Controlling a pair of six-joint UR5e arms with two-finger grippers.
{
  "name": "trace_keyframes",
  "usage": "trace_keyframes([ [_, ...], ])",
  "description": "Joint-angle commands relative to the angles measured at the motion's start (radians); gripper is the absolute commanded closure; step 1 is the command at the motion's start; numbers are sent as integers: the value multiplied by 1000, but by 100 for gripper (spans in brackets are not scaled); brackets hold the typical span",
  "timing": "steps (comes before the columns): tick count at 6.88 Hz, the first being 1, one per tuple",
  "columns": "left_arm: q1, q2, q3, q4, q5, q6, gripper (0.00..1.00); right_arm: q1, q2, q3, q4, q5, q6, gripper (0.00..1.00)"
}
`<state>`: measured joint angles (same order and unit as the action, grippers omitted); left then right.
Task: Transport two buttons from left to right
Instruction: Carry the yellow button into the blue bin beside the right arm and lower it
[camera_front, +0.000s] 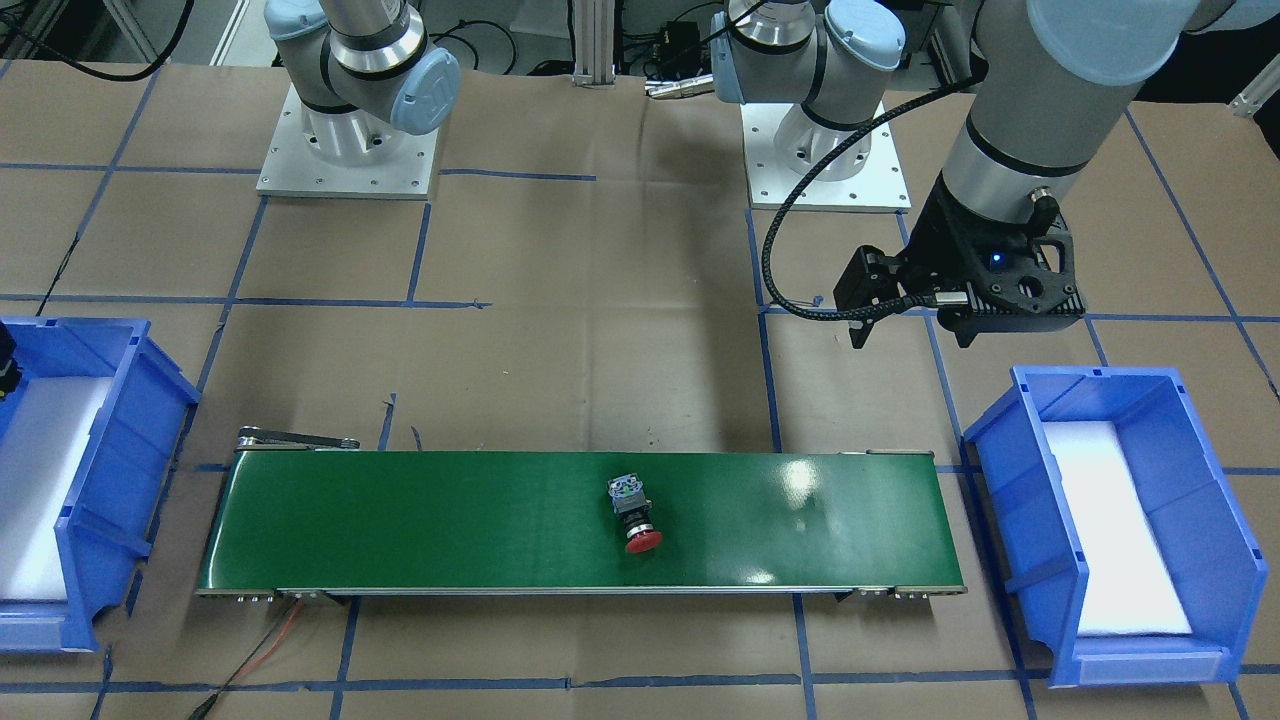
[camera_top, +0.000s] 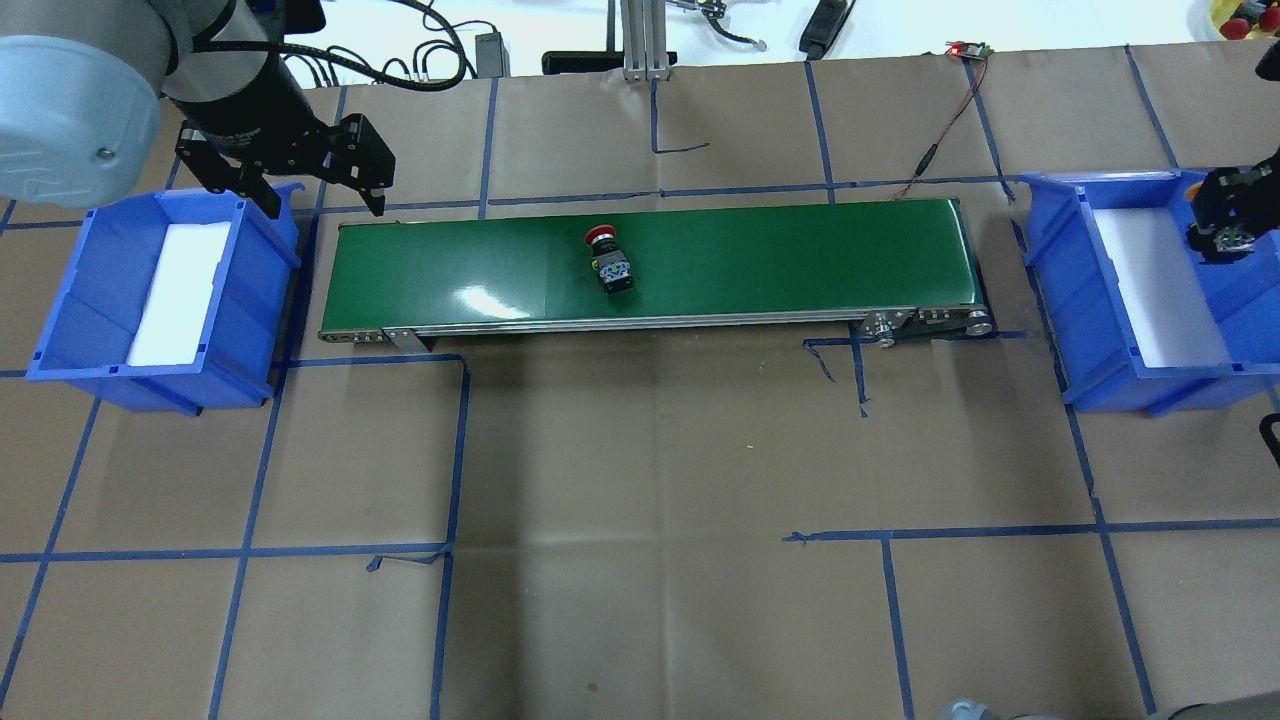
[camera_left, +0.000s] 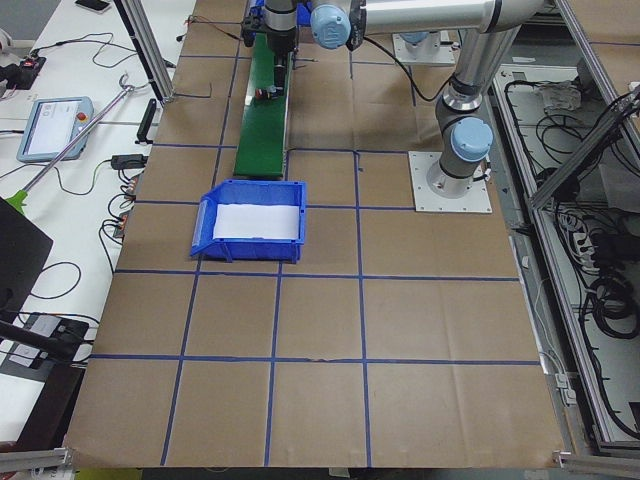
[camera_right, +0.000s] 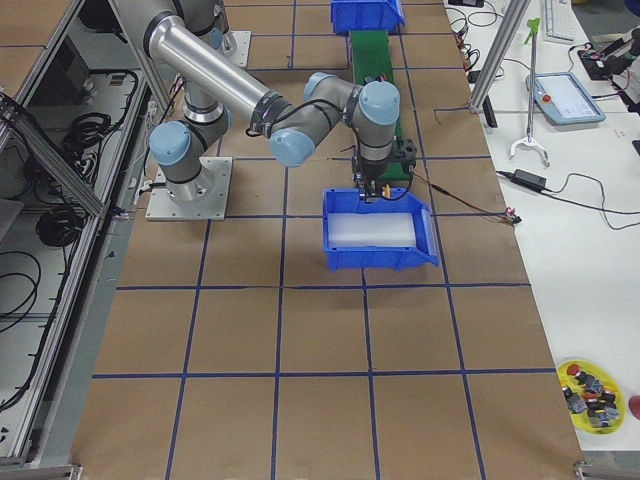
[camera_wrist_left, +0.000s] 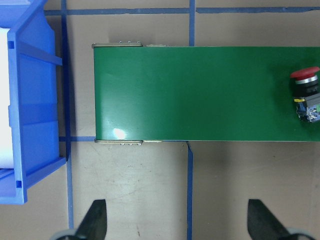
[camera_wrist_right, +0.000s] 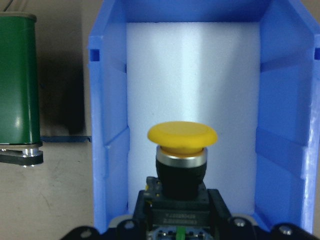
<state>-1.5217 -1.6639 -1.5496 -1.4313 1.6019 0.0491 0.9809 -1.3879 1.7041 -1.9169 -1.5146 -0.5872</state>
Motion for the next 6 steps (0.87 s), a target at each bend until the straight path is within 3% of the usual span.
trace_keyframes([
  [1, 0, 12, -15, 0, -3, 0, 0, -53, 18, 110, -146, 2, -20, 96],
  [2, 0, 12, -15, 0, -4, 0, 0, -53, 42, 155, -221, 2, -19, 96],
  [6, 0, 16, -14, 0, -2, 2, 0, -53, 136, 177, -237, 17, -17, 96],
])
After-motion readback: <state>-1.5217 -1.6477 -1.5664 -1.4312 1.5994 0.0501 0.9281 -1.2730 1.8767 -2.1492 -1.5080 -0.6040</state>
